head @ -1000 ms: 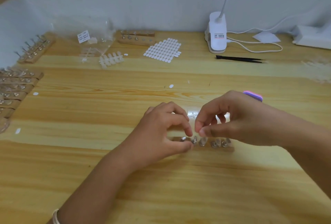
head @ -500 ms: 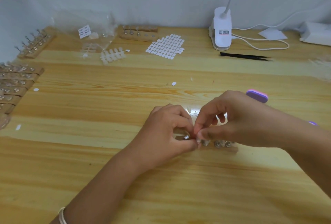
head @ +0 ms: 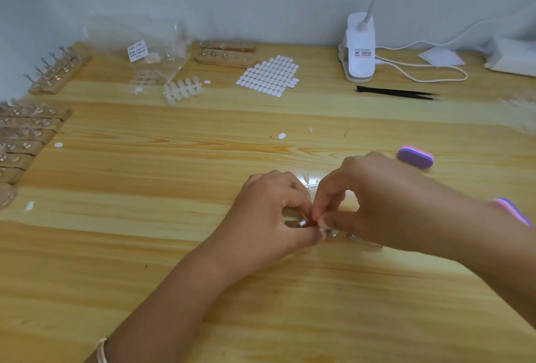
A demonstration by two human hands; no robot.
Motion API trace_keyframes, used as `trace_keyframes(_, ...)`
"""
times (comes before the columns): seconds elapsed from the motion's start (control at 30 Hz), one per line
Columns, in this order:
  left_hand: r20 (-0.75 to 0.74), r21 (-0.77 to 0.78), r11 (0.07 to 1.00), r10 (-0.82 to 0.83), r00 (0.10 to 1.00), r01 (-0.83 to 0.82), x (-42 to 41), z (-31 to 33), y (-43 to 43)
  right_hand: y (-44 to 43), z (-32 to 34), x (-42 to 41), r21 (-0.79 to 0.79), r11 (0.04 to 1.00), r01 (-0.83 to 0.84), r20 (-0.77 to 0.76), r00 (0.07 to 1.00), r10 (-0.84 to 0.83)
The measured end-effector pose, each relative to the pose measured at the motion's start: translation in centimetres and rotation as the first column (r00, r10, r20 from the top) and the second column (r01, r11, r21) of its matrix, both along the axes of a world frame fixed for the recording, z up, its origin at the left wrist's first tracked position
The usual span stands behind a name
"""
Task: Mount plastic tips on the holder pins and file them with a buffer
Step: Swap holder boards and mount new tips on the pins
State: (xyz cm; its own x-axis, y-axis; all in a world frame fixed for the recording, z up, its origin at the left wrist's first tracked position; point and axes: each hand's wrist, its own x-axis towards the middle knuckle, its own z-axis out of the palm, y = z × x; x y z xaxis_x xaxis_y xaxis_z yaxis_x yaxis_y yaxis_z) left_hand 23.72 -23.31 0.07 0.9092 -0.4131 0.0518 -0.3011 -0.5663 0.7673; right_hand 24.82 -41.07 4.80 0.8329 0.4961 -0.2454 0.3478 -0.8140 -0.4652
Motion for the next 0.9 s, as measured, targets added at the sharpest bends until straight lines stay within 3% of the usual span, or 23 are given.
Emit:
trace_keyframes(0.1, 0.06, 0.054, 0.998, -0.015, 0.998, 0.012, -0.2, -0.1, 0.1, -0.5, 0.5, 1.0, 0.063, 0.998, 0.009, -0.09, 0.996, -0.003)
trace_keyframes(0.2, 0.139, 0.142, 0.99, 0.0, 0.99, -0.02, -0.2, -0.2, 0.4, -1.2, 0.4, 3.8, 0.203, 0.972, 0.115, -0.074, 0.992, -0.102)
trace_keyframes(0.27, 0.19, 0.232, 0.972, -0.021, 0.982, -0.024, -0.1, -0.1, 0.6, -0.9, -0.5, 5.1, 0.191, 0.966, 0.174, -0.011, 0.985, -0.175)
trace_keyframes(0.4, 0.215, 0.348, 0.937, -0.062, 0.975, -0.017, -0.3, 0.1, 0.6, 0.3, -2.2, 5.2, 0.163, 0.977, 0.138, 0.0, 0.99, -0.14)
trace_keyframes(0.7, 0.206, 0.379, 0.925, -0.058, 0.977, -0.025, -0.3, 0.2, 0.7, -0.2, -3.2, 4.1, 0.274, 0.942, 0.193, 0.028, 0.978, -0.208)
trace_keyframes(0.9, 0.209, 0.399, 0.915, -0.037, 0.977, -0.05, -0.4, 0.2, 0.6, -0.2, -2.8, 3.1, 0.178, 0.976, 0.126, 0.104, 0.984, -0.146)
